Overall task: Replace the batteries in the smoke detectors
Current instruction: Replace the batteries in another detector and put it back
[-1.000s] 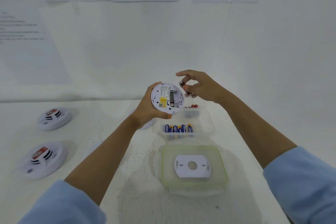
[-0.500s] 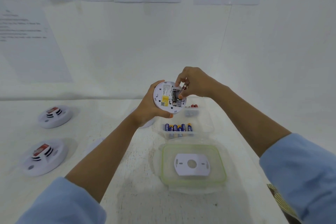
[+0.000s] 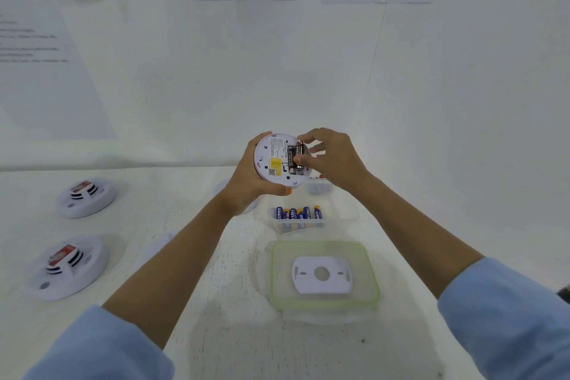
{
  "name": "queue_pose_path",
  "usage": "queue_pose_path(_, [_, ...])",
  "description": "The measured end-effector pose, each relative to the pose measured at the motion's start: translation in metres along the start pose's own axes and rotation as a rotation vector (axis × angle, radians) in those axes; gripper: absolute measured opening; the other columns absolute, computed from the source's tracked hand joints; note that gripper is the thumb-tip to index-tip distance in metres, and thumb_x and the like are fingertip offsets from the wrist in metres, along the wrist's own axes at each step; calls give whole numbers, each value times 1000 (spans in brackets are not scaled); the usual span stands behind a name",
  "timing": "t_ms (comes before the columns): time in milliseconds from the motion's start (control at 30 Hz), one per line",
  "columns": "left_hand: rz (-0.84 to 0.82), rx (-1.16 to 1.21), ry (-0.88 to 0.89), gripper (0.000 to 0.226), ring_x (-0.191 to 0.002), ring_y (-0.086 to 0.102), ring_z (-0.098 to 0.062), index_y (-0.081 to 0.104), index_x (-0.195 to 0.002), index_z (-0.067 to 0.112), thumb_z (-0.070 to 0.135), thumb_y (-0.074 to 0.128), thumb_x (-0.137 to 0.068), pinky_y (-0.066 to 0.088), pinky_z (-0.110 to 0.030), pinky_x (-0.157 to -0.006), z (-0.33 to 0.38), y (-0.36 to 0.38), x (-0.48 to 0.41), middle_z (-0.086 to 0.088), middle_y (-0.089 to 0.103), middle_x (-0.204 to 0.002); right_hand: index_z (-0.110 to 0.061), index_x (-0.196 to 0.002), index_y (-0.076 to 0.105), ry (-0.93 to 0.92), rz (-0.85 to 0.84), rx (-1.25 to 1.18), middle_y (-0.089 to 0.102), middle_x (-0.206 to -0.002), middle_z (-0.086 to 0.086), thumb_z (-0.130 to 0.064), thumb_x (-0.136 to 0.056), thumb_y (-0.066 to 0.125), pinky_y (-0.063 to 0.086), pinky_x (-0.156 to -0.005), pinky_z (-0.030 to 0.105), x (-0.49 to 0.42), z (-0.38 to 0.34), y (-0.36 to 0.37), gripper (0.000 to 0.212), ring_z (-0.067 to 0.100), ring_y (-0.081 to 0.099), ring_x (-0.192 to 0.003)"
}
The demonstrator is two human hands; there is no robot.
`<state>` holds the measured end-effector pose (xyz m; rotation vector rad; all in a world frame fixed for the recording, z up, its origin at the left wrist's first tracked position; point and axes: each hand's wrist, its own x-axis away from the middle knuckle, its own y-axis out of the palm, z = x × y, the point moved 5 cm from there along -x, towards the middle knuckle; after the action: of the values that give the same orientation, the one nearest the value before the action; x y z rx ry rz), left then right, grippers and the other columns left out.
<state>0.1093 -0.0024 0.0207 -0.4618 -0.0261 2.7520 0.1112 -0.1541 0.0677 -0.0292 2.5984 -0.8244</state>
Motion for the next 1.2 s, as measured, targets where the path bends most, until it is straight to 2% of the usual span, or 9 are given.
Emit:
queue_pose_path(100, [17, 15, 6, 96, -107, 55, -2, 31, -131, 17, -13, 72, -49, 52, -20, -77, -2, -1, 1, 2, 48, -122, -7, -108, 60, -21, -40, -26, 62, -113, 10, -8, -83, 66, 48, -63, 10, 5, 0, 7, 26, 20, 61, -91])
queue_pose_path(267, [15, 14, 9, 99, -111, 52, -12, 30, -132, 18, -12, 73, -47, 53, -24, -78, -2, 1, 3, -1, 48, -123, 2, -106, 63, -91, -37, 96, 63, -110, 20, -6, -84, 62, 52, -88, 36, 6, -5, 8, 23, 31, 60, -100])
queue_pose_path(400, [21, 18, -3, 101, -107, 54, -9, 30, -133, 16, -11, 74, -46, 53, -21, -76, -1, 0, 3, 0, 48, -122, 6, -102, 67, -173, -84, 315, 59, -108, 24, -10, -90, 54, 50, -86, 45, 7, -6, 13, 24, 35, 57, -98])
queue_pose_path(533, [3, -11, -16, 105, -111, 52, -12, 32, -131, 22, 5, 82, -40, 53, -23, -79, -5, 0, 7, -1, 48, -124, 3, -116, 61, -99, -100, 285, 53, -124, 16, -14, -94, 49, 49, -91, 40, 15, 0, 16, 30, 30, 56, -108])
queue_pose_path(667, [-7, -8, -15, 104, -108, 53, -9, 32, -129, 23, 1, 81, -40, 51, -19, -76, -3, -1, 14, 3, 48, -122, -2, -120, 60, -19, -88, 69, 57, -126, 10, -7, -91, 54, 44, -88, 13, 24, 4, 14, 30, 21, 56, -113])
queue_pose_path(767, [-20, -14, -29, 102, -110, 53, -8, 32, -131, 22, -5, 78, -44, 52, -19, -77, -3, -1, 23, 4, 49, -123, -8, -120, 58, 86, -84, -205, 61, -117, 6, -2, -88, 58, 52, -83, 19, 35, 7, 11, 32, 19, 61, -104])
queue_pose_path(933, [-44, -39, -44, 104, -115, 51, -10, 31, -134, 21, 1, 81, -46, 54, -25, -80, -7, 2, 48, 2, 47, -129, -18, -120, 49, 149, -198, -310, 59, -108, -1, 0, -80, 66, 53, -87, 27, 57, 8, 9, 47, 15, 63, -92])
queue_pose_path(1033, [-29, -63, -61, 101, -115, 50, -7, 31, -134, 21, -2, 78, -47, 54, -21, -78, -6, 3, 64, 0, 46, -130, -15, -113, 53, 162, -248, -223, 60, -101, 2, -1, -74, 73, 51, -84, 28, 73, 14, 5, 46, 19, 61, -88])
queue_pose_path(1200, [39, -99, -63, 95, -115, 49, -4, 35, -126, 30, 1, 79, -47, 52, -18, -81, -3, 5, 87, 10, 48, -125, -14, -115, 59, 229, -569, 200, 57, -102, 1, -16, -72, 78, 44, -81, 23, 107, 41, 13, 47, 15, 54, -89])
